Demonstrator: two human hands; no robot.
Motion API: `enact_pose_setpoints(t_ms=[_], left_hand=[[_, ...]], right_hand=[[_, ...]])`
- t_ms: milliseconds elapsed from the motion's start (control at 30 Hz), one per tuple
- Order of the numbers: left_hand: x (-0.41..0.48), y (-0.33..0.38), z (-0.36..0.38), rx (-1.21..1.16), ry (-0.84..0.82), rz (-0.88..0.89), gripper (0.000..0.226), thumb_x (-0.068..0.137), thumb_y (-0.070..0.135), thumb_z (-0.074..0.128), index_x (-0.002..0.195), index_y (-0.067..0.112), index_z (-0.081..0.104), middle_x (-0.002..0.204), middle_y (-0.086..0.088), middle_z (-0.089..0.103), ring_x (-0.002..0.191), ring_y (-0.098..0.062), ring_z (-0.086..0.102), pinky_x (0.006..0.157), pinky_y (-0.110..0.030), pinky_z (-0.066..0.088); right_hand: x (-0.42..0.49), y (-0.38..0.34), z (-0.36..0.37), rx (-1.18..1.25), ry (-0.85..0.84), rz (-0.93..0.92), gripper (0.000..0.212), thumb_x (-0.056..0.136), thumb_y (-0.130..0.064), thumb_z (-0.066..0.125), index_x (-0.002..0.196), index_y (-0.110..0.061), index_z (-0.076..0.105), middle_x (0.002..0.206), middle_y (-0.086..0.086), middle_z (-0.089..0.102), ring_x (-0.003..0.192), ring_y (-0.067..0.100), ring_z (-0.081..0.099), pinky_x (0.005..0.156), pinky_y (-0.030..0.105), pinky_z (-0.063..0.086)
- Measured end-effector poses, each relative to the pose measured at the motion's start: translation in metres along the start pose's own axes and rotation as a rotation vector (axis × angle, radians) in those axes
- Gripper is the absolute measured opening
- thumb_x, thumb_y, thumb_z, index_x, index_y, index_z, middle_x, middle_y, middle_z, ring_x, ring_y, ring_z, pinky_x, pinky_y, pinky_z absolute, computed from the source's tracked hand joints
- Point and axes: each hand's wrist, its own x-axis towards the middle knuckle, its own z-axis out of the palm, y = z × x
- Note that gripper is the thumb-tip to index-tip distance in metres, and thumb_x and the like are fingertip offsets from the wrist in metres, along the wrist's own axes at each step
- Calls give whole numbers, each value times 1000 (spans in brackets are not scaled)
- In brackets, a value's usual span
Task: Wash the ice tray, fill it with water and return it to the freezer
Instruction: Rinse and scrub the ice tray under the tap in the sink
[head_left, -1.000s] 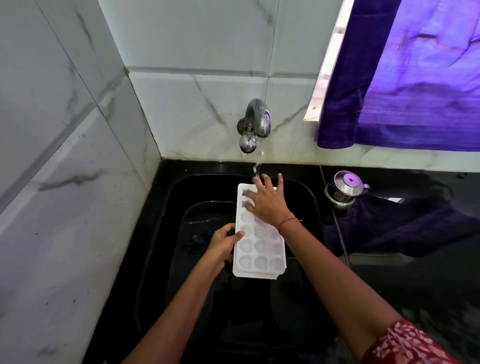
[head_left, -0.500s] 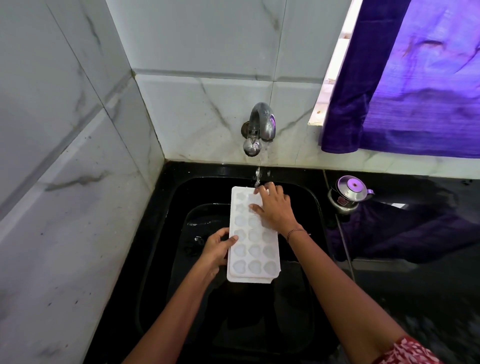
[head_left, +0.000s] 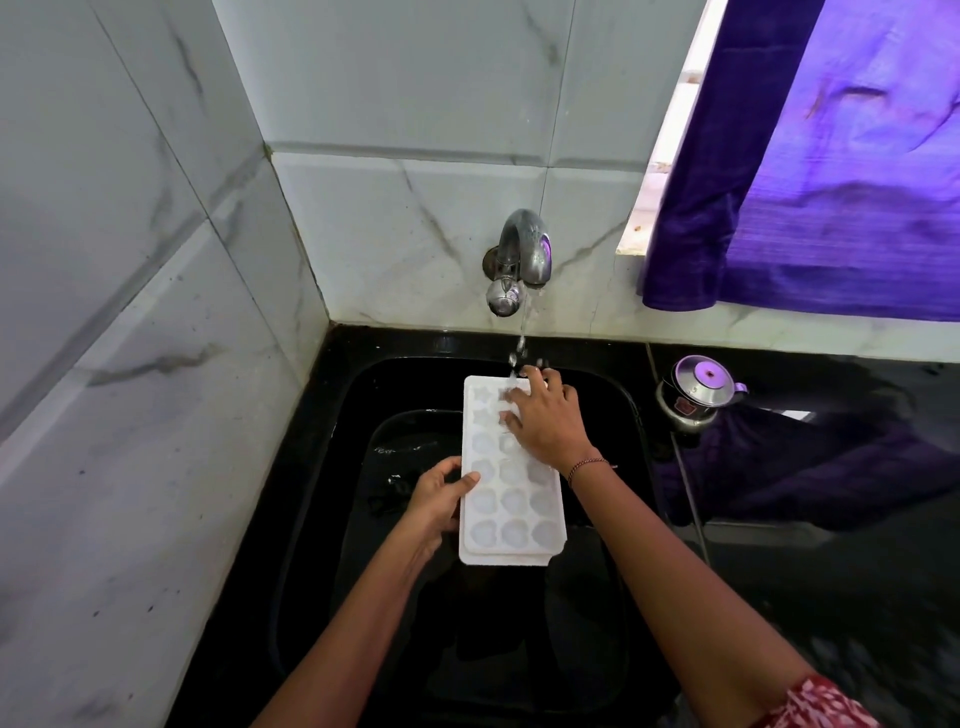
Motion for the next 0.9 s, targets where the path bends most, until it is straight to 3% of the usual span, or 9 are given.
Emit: enact_pose_setpoints(t_ms=[100,233,600,733,800,900], left_hand=[[1,0,0,10,-1,-4,14,92,12,56,106,15,59,96,-6,68,82,-20,65,63,-34,56],[1,1,3,5,-16,0,17,92,12,56,110,13,58,96,-6,68,81,-19,66,59,-31,55],[-1,3,-4,5,-7,24,16,93,11,56,109,12,58,94,-6,68,79,-18,66,55,-28,53],[0,3,-8,9,5,14,13,92,11,56,104,15,59,95,-5,68,81,-19,66,56,-31,54],[0,4,-9,0,5,14,13,92,11,56,104,15,59,93,-5,68,80,-19,66,55,-31,53],[0,3,-12,2,3,12,11,92,10,56,102,15,59,93,-6,68,79,-20,66,57,-32,54]], right_hand=[[0,4,-2,-3,-11,-1,39,96,-46,40,131,-32,51,149,4,28,137,28,22,107,42,27],[0,1,-4,-72,12,40,40,96,-45,41,129,-26,54,148,5,30,136,28,24,105,41,29],[6,-3,-5,109,-9,7,39,95,-44,45,128,-25,54,141,4,35,125,24,34,95,35,42],[4,-4,-1,320,160,186,41,88,-38,61,118,-12,53,135,8,37,122,23,37,88,32,50],[3,-5,1,297,221,265,34,91,-36,58,113,-10,57,133,10,39,120,26,37,86,33,51],[1,-6,3,232,177,238,31,95,-35,49,113,-14,63,134,10,40,120,28,35,83,35,51]])
